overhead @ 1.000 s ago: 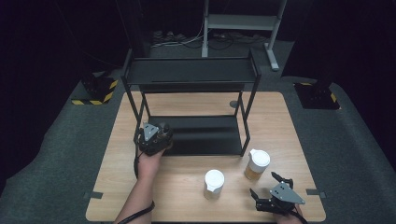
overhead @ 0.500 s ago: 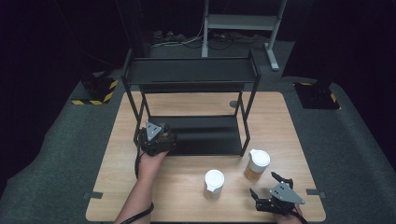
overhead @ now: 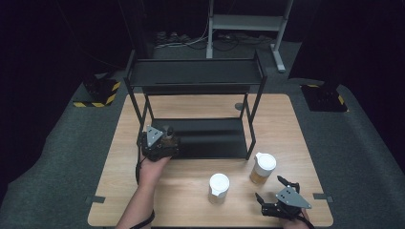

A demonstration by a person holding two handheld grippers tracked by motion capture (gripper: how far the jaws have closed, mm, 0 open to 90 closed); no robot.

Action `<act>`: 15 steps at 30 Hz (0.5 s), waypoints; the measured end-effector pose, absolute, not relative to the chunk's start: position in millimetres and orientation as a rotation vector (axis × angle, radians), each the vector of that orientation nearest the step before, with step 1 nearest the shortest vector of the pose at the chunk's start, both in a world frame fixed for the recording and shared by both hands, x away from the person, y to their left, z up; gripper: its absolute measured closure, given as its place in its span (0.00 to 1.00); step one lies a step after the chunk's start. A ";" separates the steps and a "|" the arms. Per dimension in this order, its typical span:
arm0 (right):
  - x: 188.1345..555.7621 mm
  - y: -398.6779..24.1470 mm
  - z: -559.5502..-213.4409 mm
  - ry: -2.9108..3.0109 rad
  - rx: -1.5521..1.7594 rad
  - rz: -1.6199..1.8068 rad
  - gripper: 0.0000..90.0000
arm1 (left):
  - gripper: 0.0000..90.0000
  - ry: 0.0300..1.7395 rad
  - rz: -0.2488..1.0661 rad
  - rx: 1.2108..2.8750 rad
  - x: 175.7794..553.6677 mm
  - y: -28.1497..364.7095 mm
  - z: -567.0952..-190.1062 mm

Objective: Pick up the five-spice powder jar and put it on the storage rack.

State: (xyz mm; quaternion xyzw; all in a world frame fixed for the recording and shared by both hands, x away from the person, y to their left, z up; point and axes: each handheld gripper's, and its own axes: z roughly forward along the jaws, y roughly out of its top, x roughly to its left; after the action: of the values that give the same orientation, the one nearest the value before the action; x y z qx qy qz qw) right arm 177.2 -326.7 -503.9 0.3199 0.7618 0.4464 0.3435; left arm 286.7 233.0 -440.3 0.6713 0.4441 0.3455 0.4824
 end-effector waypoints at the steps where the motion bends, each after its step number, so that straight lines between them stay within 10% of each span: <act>1: 177.2 -326.6 -504.0 1.979 0.833 1.160 0.00 | 0.00 1.081 0.843 1.638 284.4 233.6 -439.6; 15: 177.3 -326.1 -503.8 1.980 0.831 1.156 0.00 | 0.00 1.044 0.866 1.636 255.4 240.0 -436.2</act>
State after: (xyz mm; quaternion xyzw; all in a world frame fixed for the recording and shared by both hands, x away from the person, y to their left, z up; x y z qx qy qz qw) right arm 177.3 -326.1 -503.8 0.3199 0.7623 0.4451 0.3441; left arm 255.4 240.0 -436.2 0.6724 0.4291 0.3559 0.4869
